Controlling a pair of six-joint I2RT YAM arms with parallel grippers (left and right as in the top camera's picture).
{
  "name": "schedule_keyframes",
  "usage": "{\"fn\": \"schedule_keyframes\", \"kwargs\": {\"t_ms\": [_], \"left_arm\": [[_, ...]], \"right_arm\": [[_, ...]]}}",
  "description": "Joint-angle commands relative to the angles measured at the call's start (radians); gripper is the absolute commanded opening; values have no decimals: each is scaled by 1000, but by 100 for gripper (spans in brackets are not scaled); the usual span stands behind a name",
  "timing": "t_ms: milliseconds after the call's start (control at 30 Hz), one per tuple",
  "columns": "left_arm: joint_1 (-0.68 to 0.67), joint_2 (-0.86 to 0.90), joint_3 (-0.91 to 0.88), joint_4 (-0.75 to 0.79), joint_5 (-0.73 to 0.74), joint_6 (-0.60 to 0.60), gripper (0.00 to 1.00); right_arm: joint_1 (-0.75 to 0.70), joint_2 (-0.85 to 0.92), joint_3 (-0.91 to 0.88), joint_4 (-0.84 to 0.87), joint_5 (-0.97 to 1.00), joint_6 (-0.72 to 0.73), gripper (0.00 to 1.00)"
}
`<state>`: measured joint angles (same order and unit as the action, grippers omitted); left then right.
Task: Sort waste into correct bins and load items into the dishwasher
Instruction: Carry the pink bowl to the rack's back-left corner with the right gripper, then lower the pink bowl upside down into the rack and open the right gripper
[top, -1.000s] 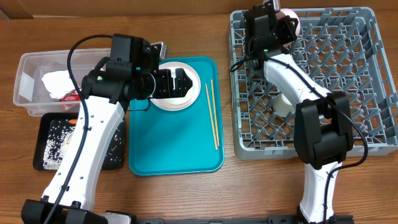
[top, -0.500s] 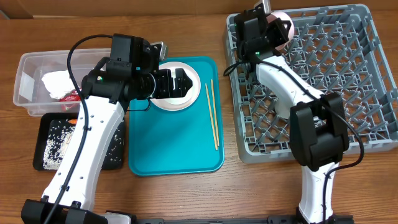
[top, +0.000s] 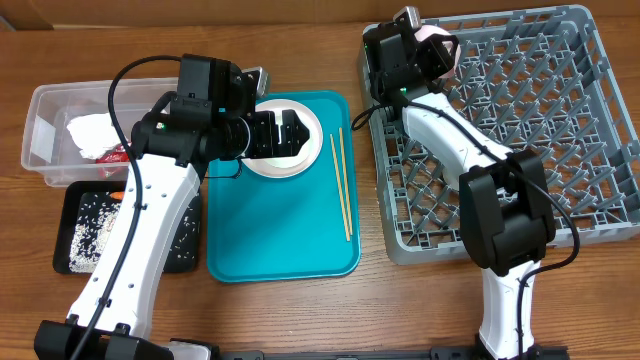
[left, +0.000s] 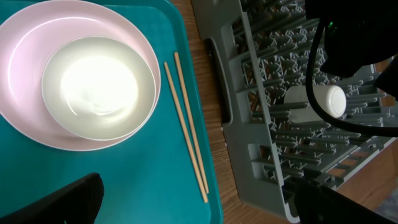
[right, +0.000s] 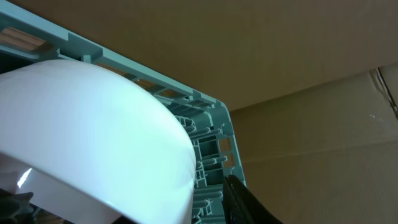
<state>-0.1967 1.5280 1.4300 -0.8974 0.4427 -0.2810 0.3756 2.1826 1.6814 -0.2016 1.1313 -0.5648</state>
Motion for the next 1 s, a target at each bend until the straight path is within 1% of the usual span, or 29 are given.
{"fn": "schedule_keyframes", "kwargs": {"t_ms": [0,100,200,233,300,333,367,767,967], "left_arm": [[0,1,21,1,18,15,100],[0,1,21,1,18,15,100],[0,1,21,1,18,15,100],[0,1,21,1,18,15,100],[0,1,21,1,18,15,100],[0,1,21,1,18,15,100],[0,1,21,1,18,15,100],[0,1,21,1,18,15,100],[0,1,21,1,18,15,100]], "right_arm": [[17,7,6,8,6,7,31],[32,7,6,8,14,7,41],[49,7,6,8,32,7,57],[56,7,6,8,42,7,65],[69,7,6,8,51,8,87],[76,7,6,8,58,11,94],[82,7,6,8,63,11,99],[146,7,6,8,80,12,100],[151,1,6,12,75,19,100]]}}
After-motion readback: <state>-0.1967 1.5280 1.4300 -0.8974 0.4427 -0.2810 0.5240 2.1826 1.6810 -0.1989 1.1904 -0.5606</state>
